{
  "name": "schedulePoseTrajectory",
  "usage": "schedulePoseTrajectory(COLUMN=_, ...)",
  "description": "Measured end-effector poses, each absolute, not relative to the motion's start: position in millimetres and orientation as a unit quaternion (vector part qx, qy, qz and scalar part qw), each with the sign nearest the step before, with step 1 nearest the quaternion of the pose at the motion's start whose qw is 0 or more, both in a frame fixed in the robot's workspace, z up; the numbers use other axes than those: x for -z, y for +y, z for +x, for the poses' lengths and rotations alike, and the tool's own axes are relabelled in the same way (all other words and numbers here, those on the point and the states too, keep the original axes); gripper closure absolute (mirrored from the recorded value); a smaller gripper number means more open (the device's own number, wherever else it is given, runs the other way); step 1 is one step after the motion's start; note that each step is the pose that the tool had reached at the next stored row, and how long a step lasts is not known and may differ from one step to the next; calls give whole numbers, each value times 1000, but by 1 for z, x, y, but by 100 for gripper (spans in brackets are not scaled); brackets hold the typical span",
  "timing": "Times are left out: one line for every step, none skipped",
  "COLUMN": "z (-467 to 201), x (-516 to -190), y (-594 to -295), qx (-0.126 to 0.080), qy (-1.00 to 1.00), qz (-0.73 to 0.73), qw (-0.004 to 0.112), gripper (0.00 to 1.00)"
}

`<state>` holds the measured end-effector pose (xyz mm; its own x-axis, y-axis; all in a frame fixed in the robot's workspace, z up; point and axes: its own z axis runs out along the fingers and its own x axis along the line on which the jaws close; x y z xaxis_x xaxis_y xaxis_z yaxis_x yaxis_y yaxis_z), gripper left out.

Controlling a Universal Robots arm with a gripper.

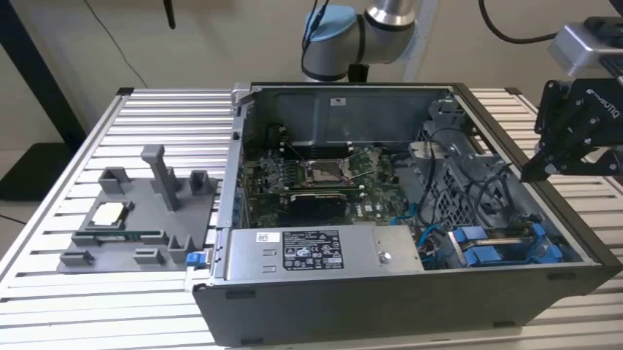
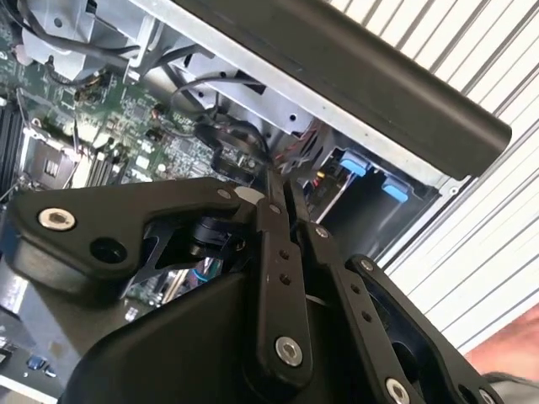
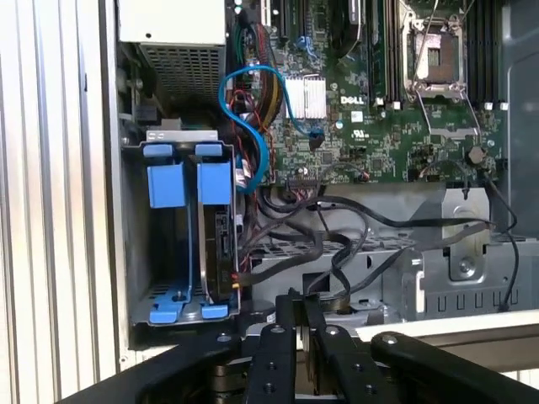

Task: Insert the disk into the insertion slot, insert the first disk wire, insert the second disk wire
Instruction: 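Insert the second disk wire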

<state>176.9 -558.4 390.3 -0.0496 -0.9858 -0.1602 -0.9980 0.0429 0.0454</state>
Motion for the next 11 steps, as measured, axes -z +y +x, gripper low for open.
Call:
schedulePoseTrajectory(z=175, x=-390, y=-558, qx=-72, qy=721, qz=-688, qw=43, gripper=84)
schedulePoseTrajectory(z=172, x=-390, y=-558, qx=-71, qy=721, qz=-688, qw=43, gripper=84)
schedulePoseTrajectory(z=170, x=-390, y=-558, qx=-71, qy=721, qz=-688, qw=43, gripper=84)
schedulePoseTrajectory(z=169, x=-390, y=-558, qx=-71, qy=721, qz=-688, qw=44, gripper=84)
schedulePoseTrajectory(z=167, x=-390, y=-558, qx=-71, qy=721, qz=-688, qw=44, gripper=84)
schedulePoseTrajectory(z=167, x=-390, y=-558, qx=-71, qy=721, qz=-688, qw=44, gripper=84)
schedulePoseTrajectory(z=166, x=-390, y=-558, qx=-71, qy=721, qz=-688, qw=44, gripper=84)
schedulePoseTrajectory(z=165, x=-390, y=-558, qx=-70, qy=721, qz=-688, qw=44, gripper=84)
schedulePoseTrajectory(z=165, x=-390, y=-558, qx=-70, qy=721, qz=-688, qw=44, gripper=84)
schedulePoseTrajectory(z=164, x=-390, y=-558, qx=-70, qy=721, qz=-688, qw=44, gripper=84)
schedulePoseTrajectory(z=163, x=-390, y=-558, qx=-70, qy=721, qz=-688, qw=44, gripper=84)
